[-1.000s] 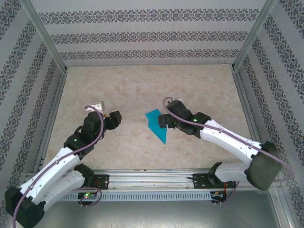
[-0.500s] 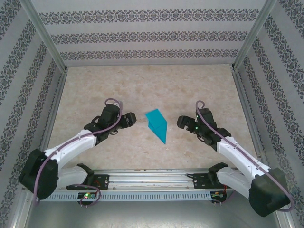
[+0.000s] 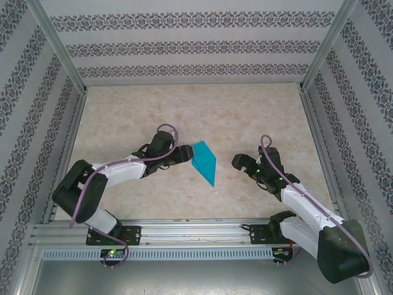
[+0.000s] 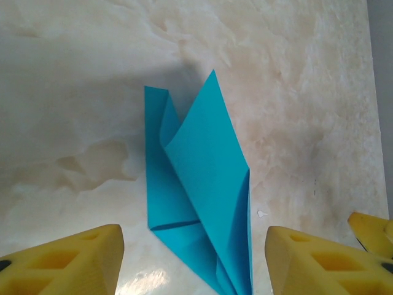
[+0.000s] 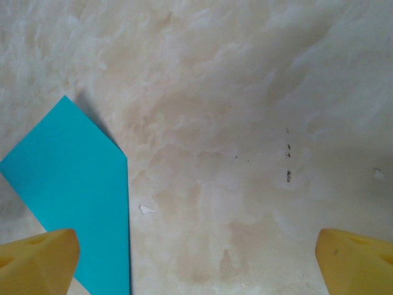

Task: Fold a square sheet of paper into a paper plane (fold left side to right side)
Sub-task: Fold the wing for the fifth time at the center of the table.

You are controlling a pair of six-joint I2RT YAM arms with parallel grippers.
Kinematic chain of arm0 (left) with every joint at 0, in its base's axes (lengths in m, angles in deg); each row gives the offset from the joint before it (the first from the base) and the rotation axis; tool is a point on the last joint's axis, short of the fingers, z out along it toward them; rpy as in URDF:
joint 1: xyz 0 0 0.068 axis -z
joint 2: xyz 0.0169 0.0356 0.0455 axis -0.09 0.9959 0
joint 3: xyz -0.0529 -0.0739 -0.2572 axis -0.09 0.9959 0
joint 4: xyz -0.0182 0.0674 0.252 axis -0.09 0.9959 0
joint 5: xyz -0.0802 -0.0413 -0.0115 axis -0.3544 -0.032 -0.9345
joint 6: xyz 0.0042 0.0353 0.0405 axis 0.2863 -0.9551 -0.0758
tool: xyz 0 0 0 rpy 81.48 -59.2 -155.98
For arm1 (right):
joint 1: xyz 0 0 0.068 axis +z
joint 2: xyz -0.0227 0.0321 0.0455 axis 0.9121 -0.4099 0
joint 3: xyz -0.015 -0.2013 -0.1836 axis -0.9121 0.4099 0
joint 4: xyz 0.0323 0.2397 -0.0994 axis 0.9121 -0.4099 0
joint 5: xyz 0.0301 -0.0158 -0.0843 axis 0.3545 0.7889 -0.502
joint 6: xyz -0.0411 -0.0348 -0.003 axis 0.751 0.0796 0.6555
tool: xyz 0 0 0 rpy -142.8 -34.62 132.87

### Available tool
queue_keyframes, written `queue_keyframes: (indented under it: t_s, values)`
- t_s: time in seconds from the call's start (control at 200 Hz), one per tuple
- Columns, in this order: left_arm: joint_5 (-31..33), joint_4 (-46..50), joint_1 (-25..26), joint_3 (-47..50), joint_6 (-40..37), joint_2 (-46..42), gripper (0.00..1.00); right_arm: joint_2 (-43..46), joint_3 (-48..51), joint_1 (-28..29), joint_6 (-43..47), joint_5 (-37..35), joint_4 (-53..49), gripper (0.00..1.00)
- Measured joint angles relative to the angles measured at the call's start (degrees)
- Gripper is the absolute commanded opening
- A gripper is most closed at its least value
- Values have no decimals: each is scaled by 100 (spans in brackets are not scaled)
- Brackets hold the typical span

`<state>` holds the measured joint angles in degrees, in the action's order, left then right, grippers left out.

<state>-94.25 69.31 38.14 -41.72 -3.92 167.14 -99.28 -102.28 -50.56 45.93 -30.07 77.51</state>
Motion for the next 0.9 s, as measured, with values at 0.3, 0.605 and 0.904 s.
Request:
queue_keyframes:
  t_s: [0.3,0.605,0.904]
  values:
    - [-238,-503,195,-603,258,1209,42,168,46,-142,0,151,17,98]
    - [-258,-734,223,-695,273,1408,3,643,302,-278,57,358,15,98]
    - [-758,-1384,179,13,-181,455,0,772,411,-439,310,1368,723,98]
